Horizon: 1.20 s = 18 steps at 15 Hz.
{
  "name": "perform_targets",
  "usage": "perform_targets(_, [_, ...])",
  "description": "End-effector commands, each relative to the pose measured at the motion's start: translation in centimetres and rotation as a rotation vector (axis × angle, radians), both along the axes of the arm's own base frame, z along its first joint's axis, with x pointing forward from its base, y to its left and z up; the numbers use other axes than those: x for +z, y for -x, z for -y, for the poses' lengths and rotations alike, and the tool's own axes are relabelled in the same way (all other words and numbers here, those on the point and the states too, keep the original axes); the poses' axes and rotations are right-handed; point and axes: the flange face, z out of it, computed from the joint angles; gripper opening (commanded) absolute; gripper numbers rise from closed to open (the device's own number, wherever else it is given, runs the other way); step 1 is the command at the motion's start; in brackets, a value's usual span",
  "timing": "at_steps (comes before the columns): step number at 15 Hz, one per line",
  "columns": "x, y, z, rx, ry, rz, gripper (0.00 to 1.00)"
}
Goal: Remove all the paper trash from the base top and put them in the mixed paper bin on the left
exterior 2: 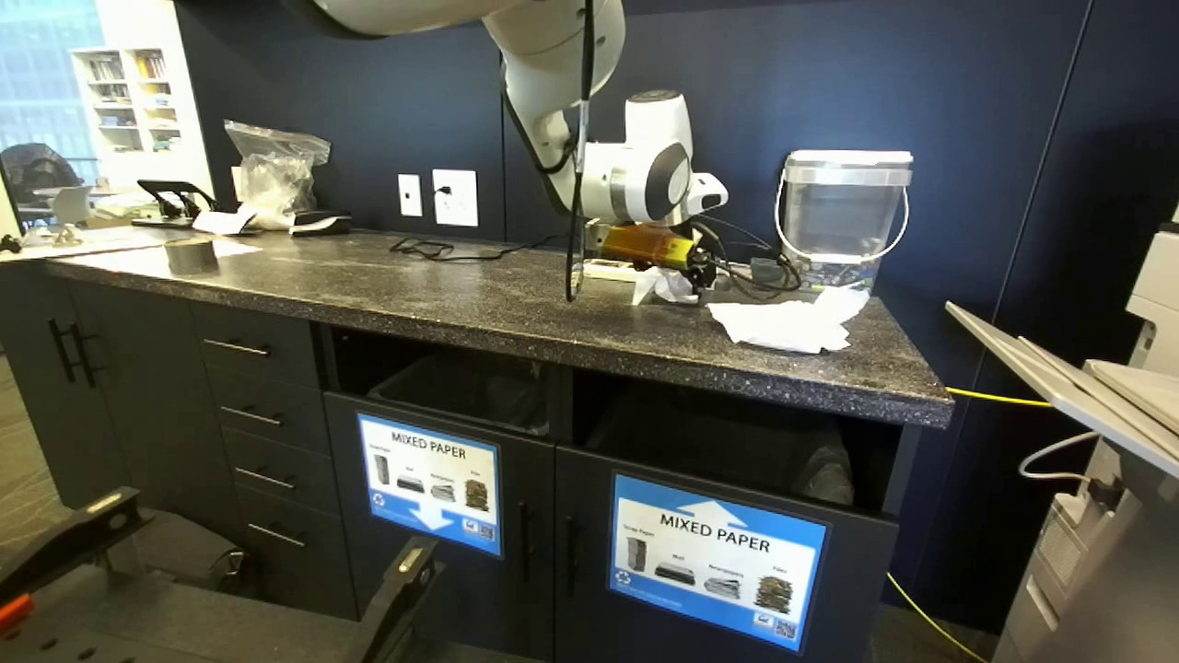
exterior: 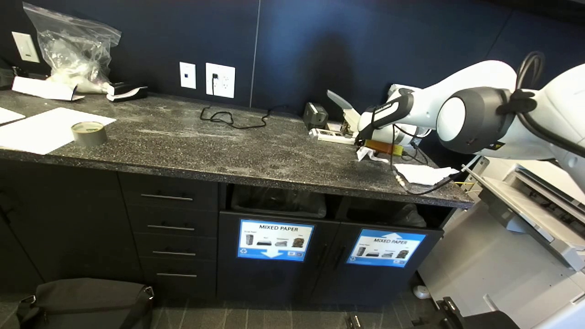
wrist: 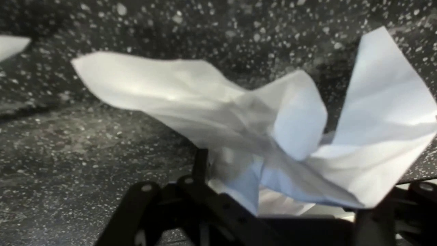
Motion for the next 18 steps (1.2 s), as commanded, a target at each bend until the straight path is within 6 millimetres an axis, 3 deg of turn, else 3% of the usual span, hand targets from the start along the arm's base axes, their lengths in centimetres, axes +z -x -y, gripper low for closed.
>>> perform_targets(1, [0.4, -1.0, 0.2, -0.004, 0.017, 0.009, 0.52])
perform_targets(6, [0.5, -1.0, -0.2, 0.027, 0.012, -0.066, 0.16])
perform_targets(7, [0.6, -0.9, -0.2, 0.04, 0.009, -0.092, 0.13])
perform_targets(10, [0.3, -0.6, -0.9, 0.089, 0.0, -0.167, 0.08])
perform_targets(18, [0.6, 1.1, -3.3, 0.306, 0.02, -0.32, 0.11])
